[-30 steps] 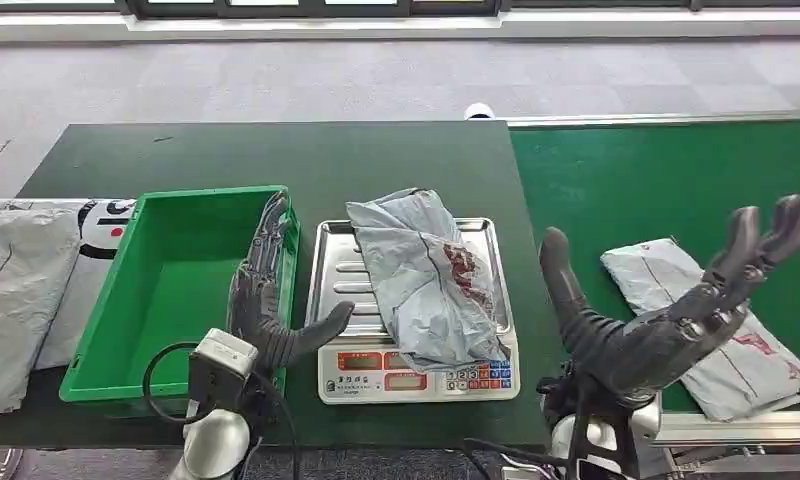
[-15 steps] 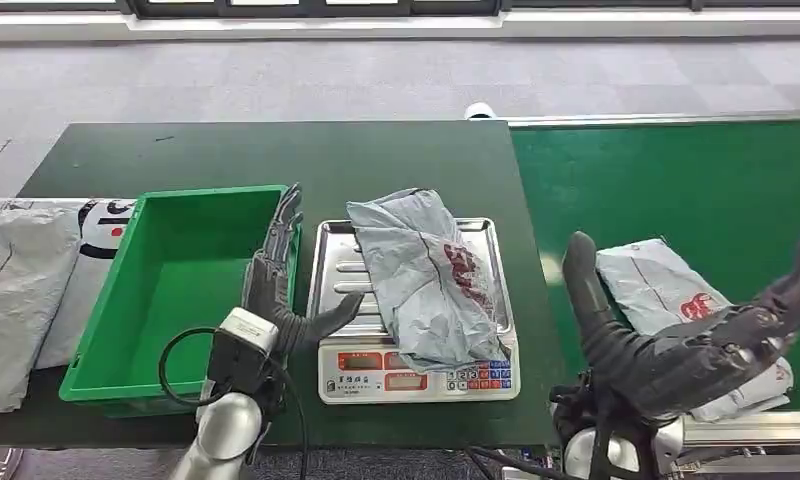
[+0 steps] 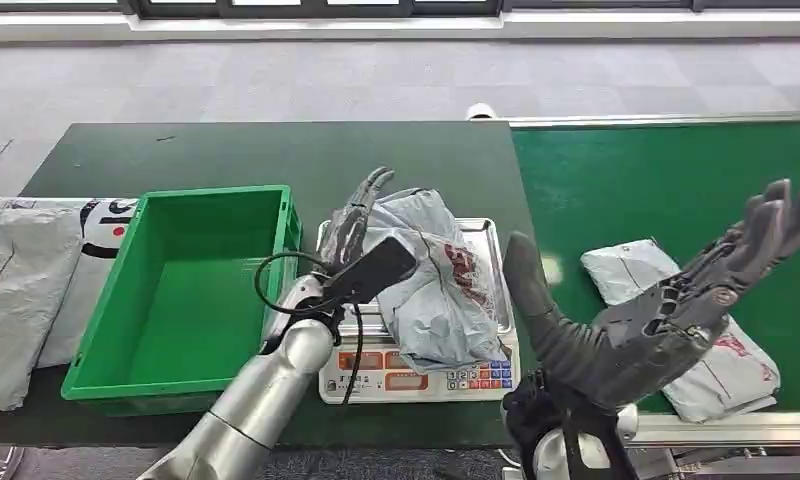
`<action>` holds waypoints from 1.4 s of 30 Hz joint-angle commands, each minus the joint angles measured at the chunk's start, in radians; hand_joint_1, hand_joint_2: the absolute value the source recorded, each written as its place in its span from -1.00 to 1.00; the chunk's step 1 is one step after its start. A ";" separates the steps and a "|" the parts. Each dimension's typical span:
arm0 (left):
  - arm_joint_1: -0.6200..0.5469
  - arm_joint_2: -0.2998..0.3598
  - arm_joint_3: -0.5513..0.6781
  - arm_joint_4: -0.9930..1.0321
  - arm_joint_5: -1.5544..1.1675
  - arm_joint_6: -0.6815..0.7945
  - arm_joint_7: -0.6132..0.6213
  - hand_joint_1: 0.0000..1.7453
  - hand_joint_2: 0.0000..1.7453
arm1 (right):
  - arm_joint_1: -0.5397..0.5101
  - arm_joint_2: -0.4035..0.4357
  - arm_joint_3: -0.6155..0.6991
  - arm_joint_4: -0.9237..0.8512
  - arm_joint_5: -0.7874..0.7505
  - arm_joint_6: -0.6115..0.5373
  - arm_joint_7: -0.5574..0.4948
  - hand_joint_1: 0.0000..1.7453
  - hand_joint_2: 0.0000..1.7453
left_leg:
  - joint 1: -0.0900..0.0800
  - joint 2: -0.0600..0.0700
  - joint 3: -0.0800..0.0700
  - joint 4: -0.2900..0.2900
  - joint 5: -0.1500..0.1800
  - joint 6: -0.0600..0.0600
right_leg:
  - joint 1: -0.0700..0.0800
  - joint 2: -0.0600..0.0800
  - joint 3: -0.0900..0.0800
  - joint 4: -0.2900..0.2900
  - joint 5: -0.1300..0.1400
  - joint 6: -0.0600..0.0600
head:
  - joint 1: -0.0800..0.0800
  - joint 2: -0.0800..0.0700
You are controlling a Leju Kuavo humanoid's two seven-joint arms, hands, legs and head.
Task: Moved the parcel from conveyor to table for the left to box.
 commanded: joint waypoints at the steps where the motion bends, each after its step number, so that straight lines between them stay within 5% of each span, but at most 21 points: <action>1: -0.124 -0.029 -0.083 0.329 -0.012 -0.003 0.001 -1.00 1.00 | -0.063 -0.019 0.085 0.110 -0.017 -0.002 0.000 -1.00 1.00 | 0.001 0.003 0.003 -0.003 0.000 -0.001 | 0.001 0.001 0.002 -0.003 0.001 0.000 | 0.000 0.000; 13: -0.165 -0.066 -0.131 0.462 -0.040 -0.058 0.013 -1.00 1.00 | -0.083 -0.003 0.067 0.131 -0.010 -0.002 0.002 -1.00 1.00 | 0.000 0.001 0.001 -0.002 0.000 0.000 | 0.001 -0.001 0.001 -0.002 0.001 0.000 | 0.000 0.000; 22: -0.209 -0.067 -0.309 0.521 -0.047 -0.328 0.025 -1.00 1.00 | -0.090 -0.001 0.051 0.129 0.009 -0.002 0.000 -1.00 1.00 | 0.000 0.001 0.001 -0.001 0.000 0.000 | 0.001 -0.001 0.001 -0.001 0.000 0.000 | 0.000 0.000; 23: -0.206 -0.067 -0.331 0.513 -0.042 -0.333 0.034 -0.52 1.00 | -0.088 -0.003 0.051 0.125 0.010 -0.002 0.000 -1.00 1.00 | 0.001 0.002 0.001 -0.002 0.000 0.000 | 0.001 0.000 0.001 -0.002 0.001 0.000 | 0.000 0.000; 24: -0.207 -0.067 -0.351 0.508 -0.040 -0.334 0.038 0.78 1.00 | -0.088 -0.006 0.052 0.121 0.010 -0.002 0.000 -1.00 1.00 | 0.001 0.002 0.002 -0.002 0.000 0.000 | 0.001 0.000 0.002 -0.003 0.001 0.000 | 0.000 0.000; 25: -0.207 -0.067 -0.351 0.508 -0.040 -0.334 0.038 1.00 1.00 | -0.088 -0.006 0.052 0.121 0.010 -0.002 0.000 -1.00 1.00 | 0.000 0.001 0.001 -0.002 0.000 0.000 | 0.000 -0.001 0.001 -0.002 0.000 0.000 | 0.000 0.000; 42: -0.267 -0.067 -0.369 0.536 -0.010 -0.354 0.022 1.00 1.00 | -0.131 -0.027 0.087 0.072 -0.003 -0.002 0.031 -1.00 1.00 | 0.001 0.002 0.003 -0.003 0.000 0.000 | 0.001 0.000 0.002 -0.003 0.001 0.000 | 0.000 0.000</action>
